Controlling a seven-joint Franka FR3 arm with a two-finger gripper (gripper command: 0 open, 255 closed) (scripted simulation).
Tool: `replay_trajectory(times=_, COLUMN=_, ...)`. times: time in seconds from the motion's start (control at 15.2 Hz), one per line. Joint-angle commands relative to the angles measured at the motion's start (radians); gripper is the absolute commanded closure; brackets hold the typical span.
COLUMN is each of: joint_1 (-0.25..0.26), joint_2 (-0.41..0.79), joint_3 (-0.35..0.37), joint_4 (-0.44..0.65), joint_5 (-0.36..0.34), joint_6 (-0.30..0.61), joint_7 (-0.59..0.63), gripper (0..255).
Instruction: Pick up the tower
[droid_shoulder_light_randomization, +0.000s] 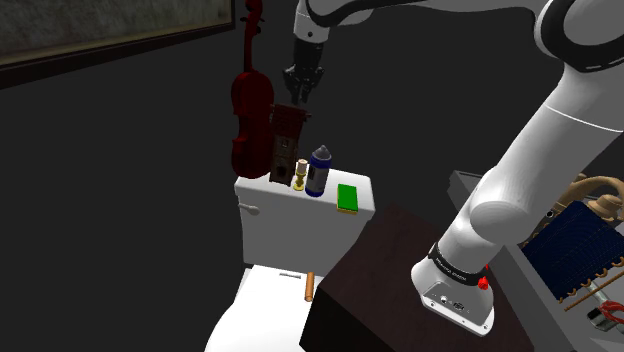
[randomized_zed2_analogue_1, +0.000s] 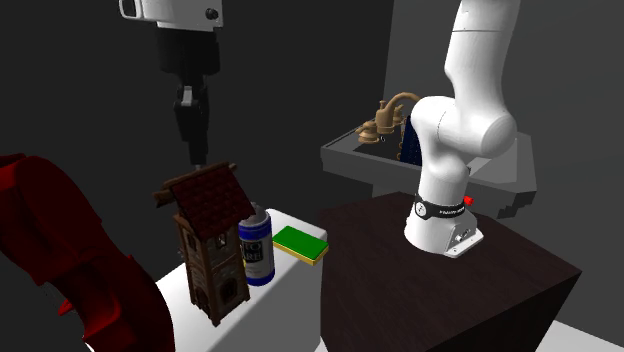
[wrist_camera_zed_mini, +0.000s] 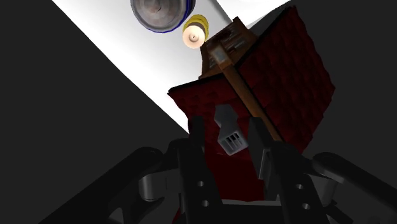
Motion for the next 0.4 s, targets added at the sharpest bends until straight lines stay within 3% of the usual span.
replay_trajectory(times=0.0, joint_1=0.000, joint_2=-0.003, joint_3=0.000, joint_4=0.025, joint_5=0.001, joint_6=-0.026, joint_7=-0.001, gripper=255)
replay_trajectory(times=0.33, joint_1=0.000, joint_2=-0.004, joint_3=0.000, joint_4=0.065, joint_5=0.001, joint_6=-0.068, joint_7=-0.003, gripper=255)
